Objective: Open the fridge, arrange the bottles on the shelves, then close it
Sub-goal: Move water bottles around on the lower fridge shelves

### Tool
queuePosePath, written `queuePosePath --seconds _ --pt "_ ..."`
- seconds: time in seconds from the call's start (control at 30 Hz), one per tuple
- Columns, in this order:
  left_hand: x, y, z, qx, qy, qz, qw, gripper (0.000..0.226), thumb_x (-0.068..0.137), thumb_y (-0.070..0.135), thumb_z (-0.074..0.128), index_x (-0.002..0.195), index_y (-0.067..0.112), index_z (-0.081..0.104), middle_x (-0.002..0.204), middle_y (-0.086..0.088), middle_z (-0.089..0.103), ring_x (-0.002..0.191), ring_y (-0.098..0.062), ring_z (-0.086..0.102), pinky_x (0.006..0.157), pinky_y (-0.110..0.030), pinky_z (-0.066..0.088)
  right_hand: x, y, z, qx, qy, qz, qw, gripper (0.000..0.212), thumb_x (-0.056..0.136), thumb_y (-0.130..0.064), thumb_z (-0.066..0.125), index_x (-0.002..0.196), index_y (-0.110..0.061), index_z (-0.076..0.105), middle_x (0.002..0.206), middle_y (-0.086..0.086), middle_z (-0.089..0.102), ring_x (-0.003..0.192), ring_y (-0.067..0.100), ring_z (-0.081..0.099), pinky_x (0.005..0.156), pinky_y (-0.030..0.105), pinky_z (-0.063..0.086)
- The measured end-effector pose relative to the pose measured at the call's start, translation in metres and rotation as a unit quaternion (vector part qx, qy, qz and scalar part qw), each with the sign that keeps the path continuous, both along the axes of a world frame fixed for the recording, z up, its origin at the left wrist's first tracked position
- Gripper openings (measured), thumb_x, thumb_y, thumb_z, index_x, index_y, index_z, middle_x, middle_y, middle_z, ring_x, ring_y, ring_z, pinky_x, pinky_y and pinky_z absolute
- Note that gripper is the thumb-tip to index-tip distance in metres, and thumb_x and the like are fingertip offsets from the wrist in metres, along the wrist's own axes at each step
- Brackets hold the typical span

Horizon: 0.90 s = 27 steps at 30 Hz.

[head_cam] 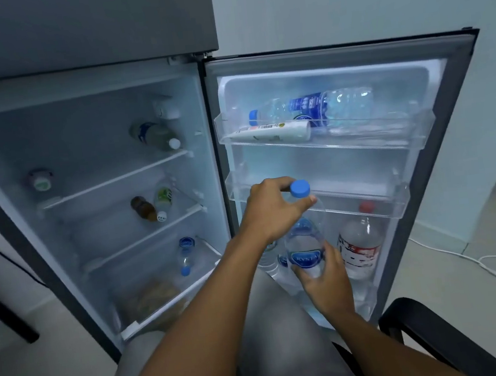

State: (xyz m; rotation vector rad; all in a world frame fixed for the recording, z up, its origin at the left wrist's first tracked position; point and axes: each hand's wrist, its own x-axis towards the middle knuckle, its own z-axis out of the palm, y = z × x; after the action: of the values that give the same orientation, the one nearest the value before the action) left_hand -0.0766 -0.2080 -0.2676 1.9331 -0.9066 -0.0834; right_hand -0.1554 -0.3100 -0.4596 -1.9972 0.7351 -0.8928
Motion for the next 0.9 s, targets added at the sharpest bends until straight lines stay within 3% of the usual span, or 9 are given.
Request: queuePosePath --seconds 0.1,0.2,0.27,0.4,0.6,0.9 --pt "-0.005 -0.012 -0.013 0.003 0.028 -0.013 1.0 0.035 0.081 0.04 0.076 0.112 0.025 0.071 0.108 0.014 0.066 0.094 -0.009 0.059 0.08 -0.026 0.045 0.002 -0.009 -0.012 0.02 0.011 -0.032 0.999 0.077 0.071 -0.043 0.083 0.134 -0.025 0.043 0.123 -0.006 0.05 0.112 0.018 0.057 0.086 0.037 0.055" --pt "-0.005 -0.023 -0.033 0.009 0.054 -0.025 0.998 0.037 0.08 0.038 0.078 0.114 0.024 0.07 0.115 0.009 0.069 0.103 -0.012 0.06 0.091 -0.034 0.051 0.008 -0.016 -0.025 0.055 0.014 -0.057 0.997 0.082 0.069 -0.034 0.085 0.137 -0.025 0.042 0.131 -0.001 0.053 0.119 0.024 0.057 0.093 0.046 0.054" --pt "-0.003 -0.031 -0.046 0.018 0.057 -0.023 0.998 0.037 0.079 0.039 0.078 0.113 0.025 0.07 0.116 0.007 0.07 0.106 -0.014 0.061 0.095 -0.039 0.052 0.01 -0.02 -0.03 0.077 0.01 -0.064 0.995 0.086 0.07 -0.025 0.086 0.141 -0.021 0.039 0.138 0.004 0.049 0.124 0.027 0.054 0.098 0.045 0.052" --pt "0.001 -0.043 -0.064 0.004 0.059 -0.009 0.998 0.033 0.079 0.037 0.078 0.11 0.026 0.07 0.113 0.008 0.07 0.107 -0.013 0.06 0.096 -0.035 0.051 0.012 -0.025 -0.035 0.094 0.011 -0.058 0.994 0.087 0.072 -0.013 0.085 0.144 -0.011 0.037 0.142 0.01 0.042 0.125 0.028 0.053 0.102 0.039 0.049" --pt "0.007 -0.055 -0.091 -0.012 0.036 0.013 0.999 0.036 0.077 0.036 0.08 0.109 0.02 0.073 0.106 0.01 0.072 0.098 -0.008 0.065 0.093 -0.028 0.052 0.011 -0.031 -0.044 0.093 0.011 -0.045 0.995 0.076 0.072 -0.016 0.086 0.135 -0.01 0.045 0.133 0.009 0.047 0.118 0.026 0.056 0.092 0.026 0.047" --pt "0.018 -0.087 -0.114 0.039 0.046 0.047 0.997 0.038 0.079 0.041 0.077 0.11 0.021 0.071 0.111 0.006 0.072 0.102 -0.011 0.062 0.091 -0.033 0.053 0.009 -0.034 -0.054 0.049 0.037 -0.07 0.996 0.067 0.081 -0.02 0.078 0.138 -0.01 0.045 0.137 0.008 0.048 0.121 0.027 0.057 0.095 0.038 0.053"
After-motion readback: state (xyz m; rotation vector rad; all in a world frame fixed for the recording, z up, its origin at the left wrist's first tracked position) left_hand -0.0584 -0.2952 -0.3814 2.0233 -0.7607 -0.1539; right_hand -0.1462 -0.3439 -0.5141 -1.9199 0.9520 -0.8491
